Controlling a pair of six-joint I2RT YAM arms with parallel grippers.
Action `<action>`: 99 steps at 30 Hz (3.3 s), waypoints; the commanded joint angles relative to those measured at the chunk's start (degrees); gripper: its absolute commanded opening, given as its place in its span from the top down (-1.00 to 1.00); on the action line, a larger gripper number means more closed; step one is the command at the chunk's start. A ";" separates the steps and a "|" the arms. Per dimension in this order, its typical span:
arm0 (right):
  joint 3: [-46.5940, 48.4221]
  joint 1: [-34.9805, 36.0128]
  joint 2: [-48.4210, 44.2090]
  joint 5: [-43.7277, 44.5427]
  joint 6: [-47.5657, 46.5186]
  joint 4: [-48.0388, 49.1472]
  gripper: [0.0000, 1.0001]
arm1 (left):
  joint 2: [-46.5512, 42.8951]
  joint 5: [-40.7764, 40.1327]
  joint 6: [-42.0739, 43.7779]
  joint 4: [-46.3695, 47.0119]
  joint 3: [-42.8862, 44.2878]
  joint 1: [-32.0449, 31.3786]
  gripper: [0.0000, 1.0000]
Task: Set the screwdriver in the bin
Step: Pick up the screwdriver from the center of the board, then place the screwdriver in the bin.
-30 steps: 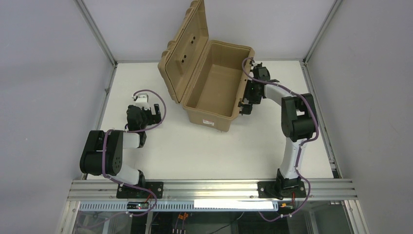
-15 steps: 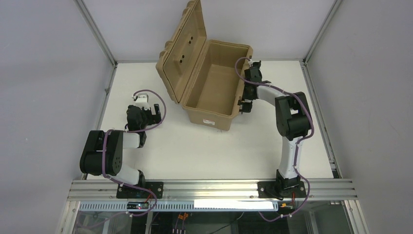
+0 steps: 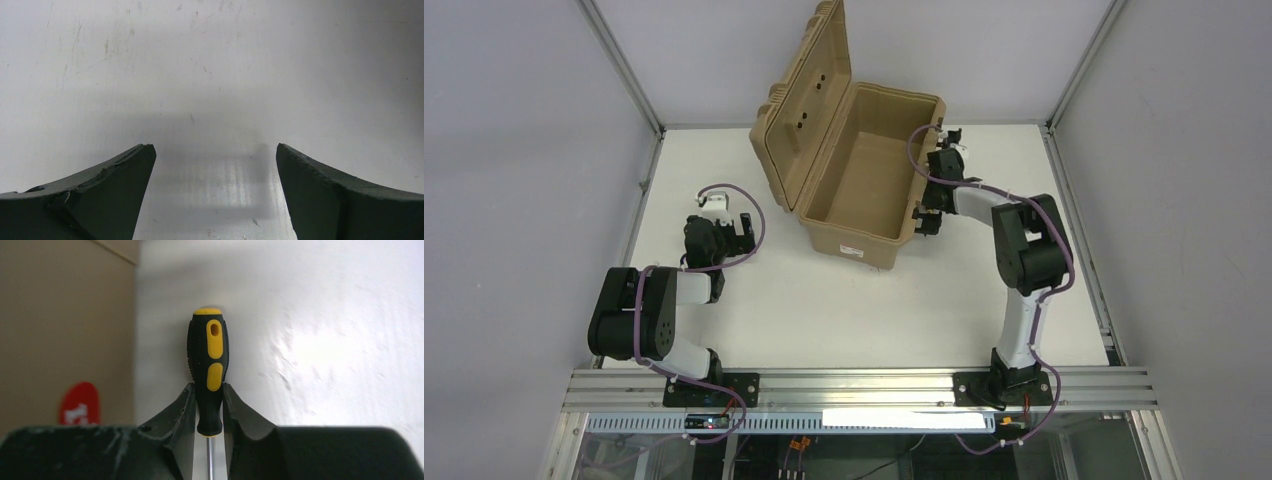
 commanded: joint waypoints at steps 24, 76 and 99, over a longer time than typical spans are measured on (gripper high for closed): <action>-1.81 -5.73 -29.24 3.09 -7.82 -14.55 1.00 | -0.02 0.65 -0.52 2.05 0.41 0.58 -0.98; 44.75 23.25 -11.54 18.36 -4.76 -31.98 1.00 | -0.04 0.61 -0.52 2.05 0.41 0.58 -0.98; 33.09 22.14 3.42 18.55 -4.35 -19.06 1.00 | -0.05 0.62 -0.52 2.05 0.41 0.58 -0.98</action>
